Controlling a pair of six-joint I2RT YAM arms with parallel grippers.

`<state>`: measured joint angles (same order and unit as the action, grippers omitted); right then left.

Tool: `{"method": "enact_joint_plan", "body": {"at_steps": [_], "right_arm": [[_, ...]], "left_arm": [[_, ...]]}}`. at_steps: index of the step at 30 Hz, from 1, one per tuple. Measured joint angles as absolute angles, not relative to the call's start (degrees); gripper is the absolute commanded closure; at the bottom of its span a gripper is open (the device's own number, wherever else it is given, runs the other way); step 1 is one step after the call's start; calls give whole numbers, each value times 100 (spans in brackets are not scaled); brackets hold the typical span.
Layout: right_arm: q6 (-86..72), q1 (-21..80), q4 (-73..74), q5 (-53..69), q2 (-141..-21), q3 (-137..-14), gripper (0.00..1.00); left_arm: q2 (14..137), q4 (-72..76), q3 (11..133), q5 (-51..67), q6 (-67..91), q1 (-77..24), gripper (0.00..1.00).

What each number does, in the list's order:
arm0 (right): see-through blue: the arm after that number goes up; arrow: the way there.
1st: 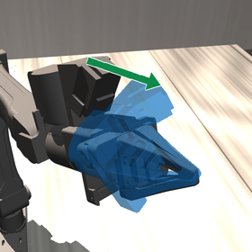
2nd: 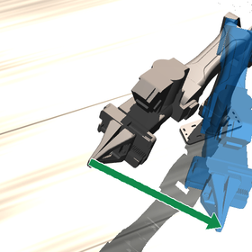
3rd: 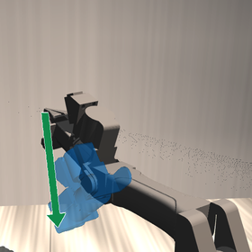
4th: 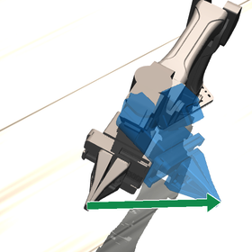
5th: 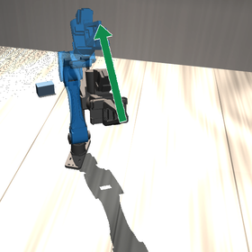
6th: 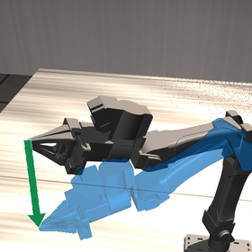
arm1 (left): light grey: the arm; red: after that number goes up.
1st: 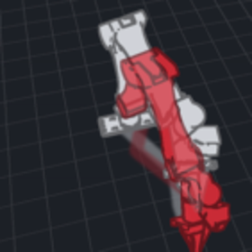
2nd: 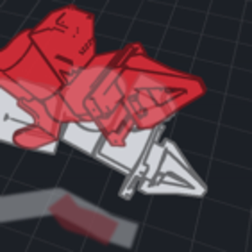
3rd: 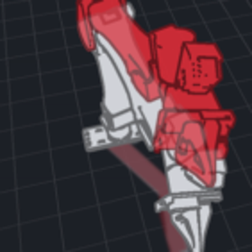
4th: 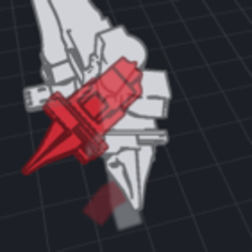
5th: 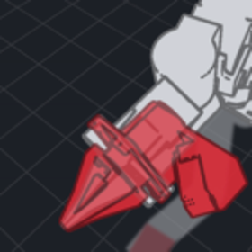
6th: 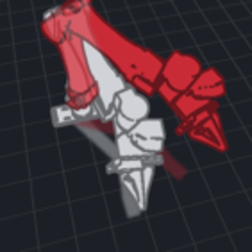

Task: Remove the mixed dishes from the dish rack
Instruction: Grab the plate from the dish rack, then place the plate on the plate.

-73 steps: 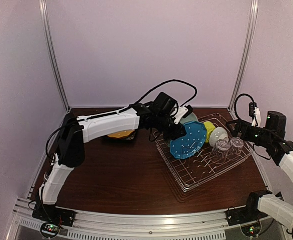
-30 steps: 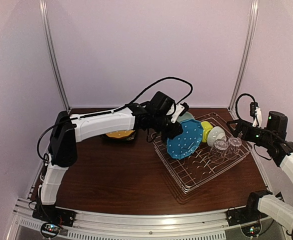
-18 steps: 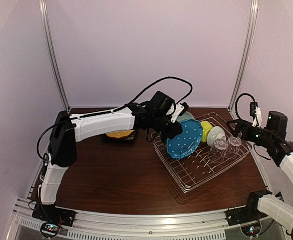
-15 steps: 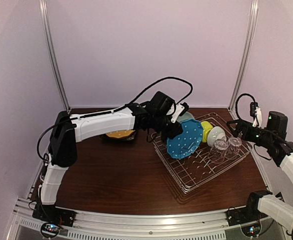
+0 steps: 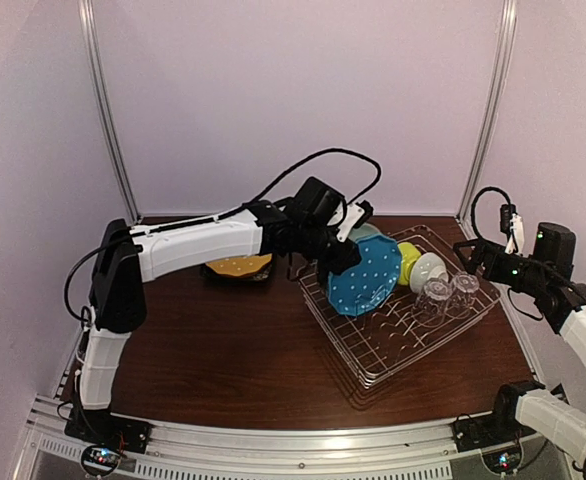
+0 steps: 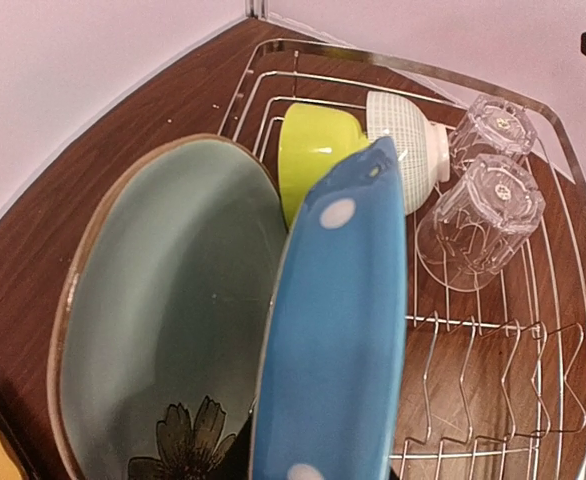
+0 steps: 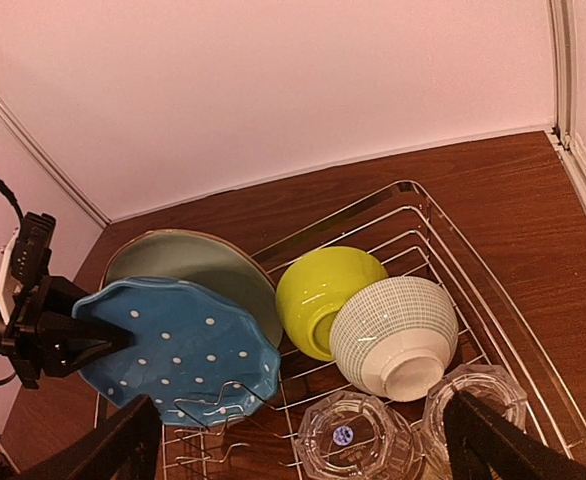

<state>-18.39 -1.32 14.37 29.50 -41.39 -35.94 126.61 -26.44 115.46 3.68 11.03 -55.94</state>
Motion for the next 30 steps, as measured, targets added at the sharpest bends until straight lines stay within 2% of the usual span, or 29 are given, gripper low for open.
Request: {"method": "enact_joint_plan", "body": {"at_steps": [21, 30], "right_arm": [[-1839, -132, 1439, 2947, -4136, -3594, 0], [-1839, -132, 1437, 2947, -4156, -3594, 0]], "left_arm": [[11531, -1824, 11459, 913, 1577, -5194, 100], [10617, -1275, 10377, 1503, 2491, -4121, 100]]}}
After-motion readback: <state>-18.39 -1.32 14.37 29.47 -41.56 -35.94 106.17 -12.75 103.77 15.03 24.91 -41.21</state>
